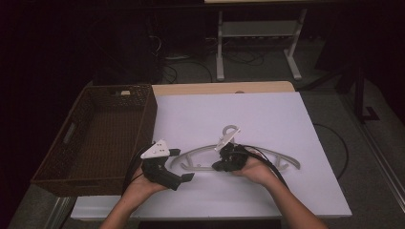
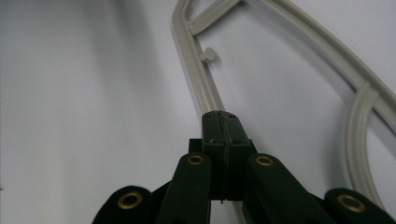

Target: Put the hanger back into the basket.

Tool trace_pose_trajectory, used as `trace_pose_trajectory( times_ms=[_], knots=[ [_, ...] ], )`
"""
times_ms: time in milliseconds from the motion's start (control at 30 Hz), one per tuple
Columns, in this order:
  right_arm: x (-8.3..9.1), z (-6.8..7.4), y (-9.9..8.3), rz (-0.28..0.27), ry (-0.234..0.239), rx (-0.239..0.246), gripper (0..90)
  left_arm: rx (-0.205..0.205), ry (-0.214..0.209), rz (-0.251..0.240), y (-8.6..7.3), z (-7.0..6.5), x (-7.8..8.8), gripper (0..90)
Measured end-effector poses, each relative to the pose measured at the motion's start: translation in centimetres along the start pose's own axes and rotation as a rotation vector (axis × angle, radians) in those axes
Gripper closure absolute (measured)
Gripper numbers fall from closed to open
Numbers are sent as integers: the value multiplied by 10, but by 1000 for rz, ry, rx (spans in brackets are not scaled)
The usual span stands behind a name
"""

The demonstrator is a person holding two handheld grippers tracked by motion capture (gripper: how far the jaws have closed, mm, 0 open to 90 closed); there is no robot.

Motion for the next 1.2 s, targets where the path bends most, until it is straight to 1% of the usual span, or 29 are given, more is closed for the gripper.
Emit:
trace_pose_trajectory(
  times_ms=[33, 100, 167, 200, 267, 300, 367, 433, 500, 567, 600, 633, 733, 833, 867, 933, 1000, 1033, 1200],
  knots=[
    [2, 1, -1, -8, 0, -14, 893, 1, 1, -1, 0, 0, 0, 0],
    [9, 0, -3, -26, -27, -24, 893, 2, 3, -1, 0, 1, 0, 0],
    [19, 0, -5, -56, -40, -65, 893, 4, 4, -3, -1, 1, 1, 0],
    [25, -2, -7, -67, -64, -73, 893, 9, 3, -7, -1, 1, 1, 0],
    [37, -1, -12, -98, -79, -122, 893, 7, 4, -6, -1, 2, 1, 0],
    [43, -2, -15, -110, -91, -145, 893, 7, 5, -2, -1, 2, 2, 0],
    [53, -4, -25, -121, -128, -169, 893, 10, 4, -4, -2, 2, 1, 0],
    [62, -6, -37, -136, -143, -196, 892, 8, 5, -3, -2, 2, 1, 0],
    [66, -6, -47, -137, -149, -214, 892, 10, 5, -3, -2, 2, 1, 0],
    [67, -5, -57, -135, -147, -226, 893, 7, 7, 1, -2, 3, 2, 0],
    [65, -4, -67, -129, -144, -237, 892, 8, 7, 1, -2, 3, 1, 0],
    [65, -4, -67, -129, -144, -237, 892, 8, 7, 1, -2, 3, 1, 0],
    [60, -3, -75, -115, -138, -252, 893, 11, 8, 1, -3, 4, 2, 0],
    [56, -3, -74, -104, -137, -244, 893, 12, 8, 0, -3, 4, 2, 0],
    [55, -3, -73, -100, -136, -249, 893, 12, 8, 0, -3, 4, 2, 0],
    [53, -4, -72, -97, -140, -238, 893, 14, 7, -1, -3, 4, 2, 0],
    [50, -5, -72, -86, -142, -238, 893, 13, 7, -1, -3, 4, 2, 0],
    [49, -6, -72, -89, -141, -246, 893, 14, 6, -2, -3, 4, 1, 0],
    [47, -7, -72, -71, -146, -242, 893, 11, 5, -1, -2, 4, 2, 0]
  ],
)
Point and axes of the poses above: each handheld gripper's, and its own axes: x roughly backward along the jaws, y roughly out of its top, z roughly to its left, the point moved 5 cm from there along -x, roughly forward along the jaws, and after that the axes turned 8 degrees about z, right-handed, at the moved point
